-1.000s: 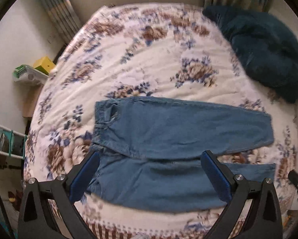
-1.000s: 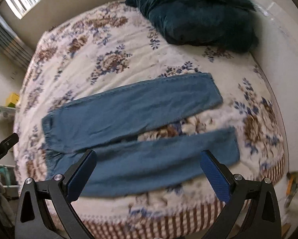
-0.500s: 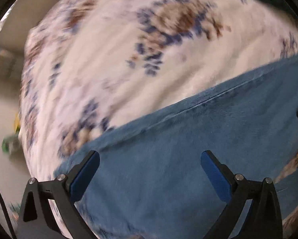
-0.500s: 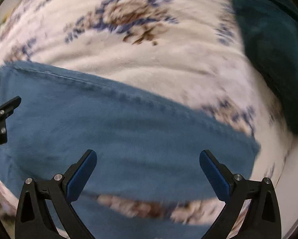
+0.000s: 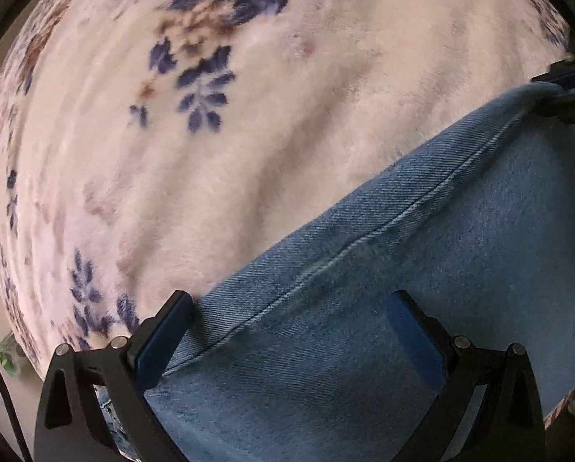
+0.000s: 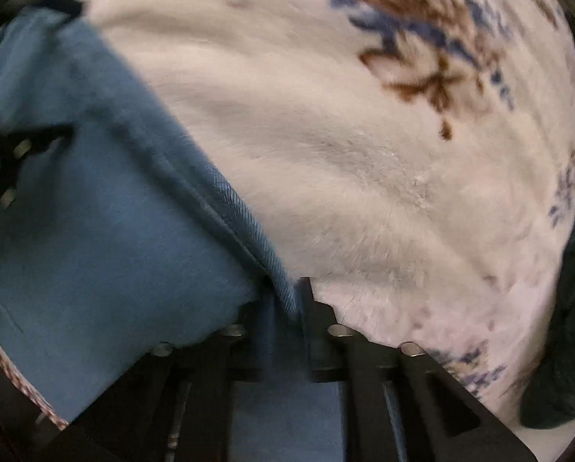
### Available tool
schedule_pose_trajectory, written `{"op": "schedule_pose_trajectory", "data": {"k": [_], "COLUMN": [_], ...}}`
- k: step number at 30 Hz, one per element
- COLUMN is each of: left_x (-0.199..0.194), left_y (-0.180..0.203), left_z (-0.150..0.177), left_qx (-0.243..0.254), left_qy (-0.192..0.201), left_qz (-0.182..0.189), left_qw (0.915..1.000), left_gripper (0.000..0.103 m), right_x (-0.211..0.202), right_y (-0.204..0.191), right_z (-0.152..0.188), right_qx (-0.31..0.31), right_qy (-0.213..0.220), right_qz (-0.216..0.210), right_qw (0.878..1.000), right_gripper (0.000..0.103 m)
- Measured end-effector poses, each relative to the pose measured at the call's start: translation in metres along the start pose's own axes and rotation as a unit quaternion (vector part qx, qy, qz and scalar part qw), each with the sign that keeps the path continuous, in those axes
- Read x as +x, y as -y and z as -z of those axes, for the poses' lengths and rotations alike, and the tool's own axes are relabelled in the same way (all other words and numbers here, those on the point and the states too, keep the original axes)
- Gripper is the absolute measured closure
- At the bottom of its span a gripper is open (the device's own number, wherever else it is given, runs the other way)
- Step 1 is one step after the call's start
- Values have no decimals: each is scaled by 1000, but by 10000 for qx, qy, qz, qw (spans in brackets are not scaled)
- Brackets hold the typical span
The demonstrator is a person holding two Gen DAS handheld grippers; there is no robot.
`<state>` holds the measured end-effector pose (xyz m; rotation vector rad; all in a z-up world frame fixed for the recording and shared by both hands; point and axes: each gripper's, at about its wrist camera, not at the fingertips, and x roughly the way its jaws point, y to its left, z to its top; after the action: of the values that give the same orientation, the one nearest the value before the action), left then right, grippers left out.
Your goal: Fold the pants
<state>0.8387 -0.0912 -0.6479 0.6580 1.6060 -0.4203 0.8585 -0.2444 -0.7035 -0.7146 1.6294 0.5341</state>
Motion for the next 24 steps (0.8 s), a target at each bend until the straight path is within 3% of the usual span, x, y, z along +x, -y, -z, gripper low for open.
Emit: {"op": "schedule_pose_trajectory", "data": {"k": [5, 7, 9, 12, 14, 18, 21, 24], "left_x": [-7, -11, -15, -29, -41, -78, -106, -118], "left_y": [6, 8, 9, 13, 15, 16, 24, 30], "left_z": [-3, -2, -3, 3, 12, 45, 84, 134], "left_qx": [362, 424, 425, 385, 238, -354, -1110, -2217], "left_qy": [127, 355, 377, 540, 690, 1206, 1409, 1317], "left_qz": [87, 236, 570, 717, 588, 672, 949, 1574], "left_qw": [9992, 9982, 9968, 9952, 9956, 9898, 9792, 9533], "left_gripper": [1, 13, 51, 77, 81, 85, 85, 85], "right_x": [-40, -51, -59, -69, -69, -84, -98, -103], "right_y": [0, 4, 7, 9, -1, -6, -11, -29], "right_z": [34, 45, 56, 67, 73, 90, 117, 155], "right_qx": [205, 350, 597, 777, 957, 1575, 2207, 2934], "right_qy": [696, 894, 1068, 1181, 1205, 1364, 1469, 1511], "right_qz": [-369, -504, -714, -801, -862, -1011, -1322, -1833], "right_qw": [9967, 9941, 9899, 9867, 9843, 9728, 9551, 9260], "right_gripper": [94, 95, 95, 95, 95, 95, 95, 95]}}
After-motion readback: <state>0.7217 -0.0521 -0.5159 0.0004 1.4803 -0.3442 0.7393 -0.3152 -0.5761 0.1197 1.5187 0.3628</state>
